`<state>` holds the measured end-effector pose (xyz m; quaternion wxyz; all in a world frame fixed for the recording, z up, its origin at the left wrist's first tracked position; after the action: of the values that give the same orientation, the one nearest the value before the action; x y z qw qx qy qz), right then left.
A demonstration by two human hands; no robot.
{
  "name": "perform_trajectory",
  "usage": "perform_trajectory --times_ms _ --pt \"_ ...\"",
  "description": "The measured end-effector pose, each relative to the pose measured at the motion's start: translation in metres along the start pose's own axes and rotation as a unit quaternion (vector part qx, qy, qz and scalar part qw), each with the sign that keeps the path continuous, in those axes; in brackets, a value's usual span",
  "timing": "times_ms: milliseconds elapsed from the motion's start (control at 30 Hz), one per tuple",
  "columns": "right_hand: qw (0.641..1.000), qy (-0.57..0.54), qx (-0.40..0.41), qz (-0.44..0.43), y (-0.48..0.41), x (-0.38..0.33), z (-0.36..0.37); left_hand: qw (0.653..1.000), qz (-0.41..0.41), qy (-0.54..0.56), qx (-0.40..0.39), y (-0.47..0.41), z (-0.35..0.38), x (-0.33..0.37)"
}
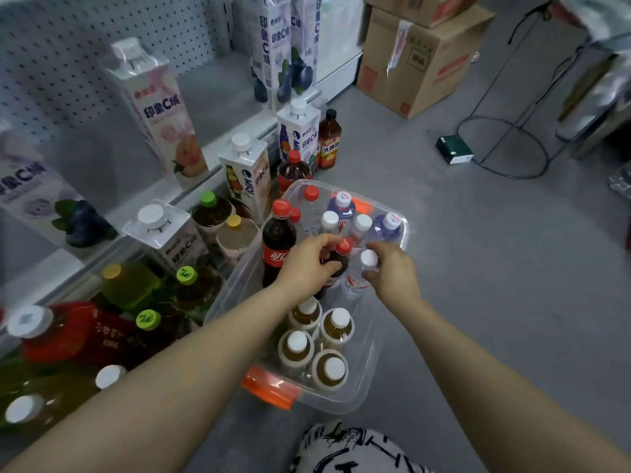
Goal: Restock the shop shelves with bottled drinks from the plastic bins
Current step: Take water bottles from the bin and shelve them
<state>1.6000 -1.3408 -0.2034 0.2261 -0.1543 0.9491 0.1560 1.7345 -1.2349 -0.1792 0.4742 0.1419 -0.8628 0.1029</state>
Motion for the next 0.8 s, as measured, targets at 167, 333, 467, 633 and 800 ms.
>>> perform_trajectory --times_ms 167,333,467,633,800 --pt "1.0 -0.025 -0.002 0.003 0.001 -0.001 0.011 0.999 -0.034 0.014 -0.003 0.007 -0.001 -0.011" --pt "0.999 -0.041 -0.012 -0.012 0.007 -0.007 0.01 0.998 -0.05 0.029 -0.007 0.014 -0.005 -0.012" --pt "0.994 -0.097 -0.023 -0.045 0.018 -0.031 -0.01 0.996 -0.078 0.054 0.0 0.024 -0.016 -0.013" --pt "0.978 -0.15 -0.041 -0.137 0.039 -0.088 -0.041 0.993 -0.072 0.087 -0.018 0.033 -0.031 -0.003" --pt "0.964 -0.192 -0.058 -0.177 0.055 -0.146 -0.066 0.993 -0.049 0.109 -0.019 0.046 -0.056 0.012"
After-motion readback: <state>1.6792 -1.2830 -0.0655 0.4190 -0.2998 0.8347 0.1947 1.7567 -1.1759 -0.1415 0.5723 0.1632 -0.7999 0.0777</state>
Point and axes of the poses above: each hand's wrist, its own y-axis away from the middle knuckle, its own z-axis out of the palm, x = y × z, the point moved 4 cm from there along -y, towards the middle knuckle, and after that the axes turned 13 degrees about z, right-handed, at the moved point
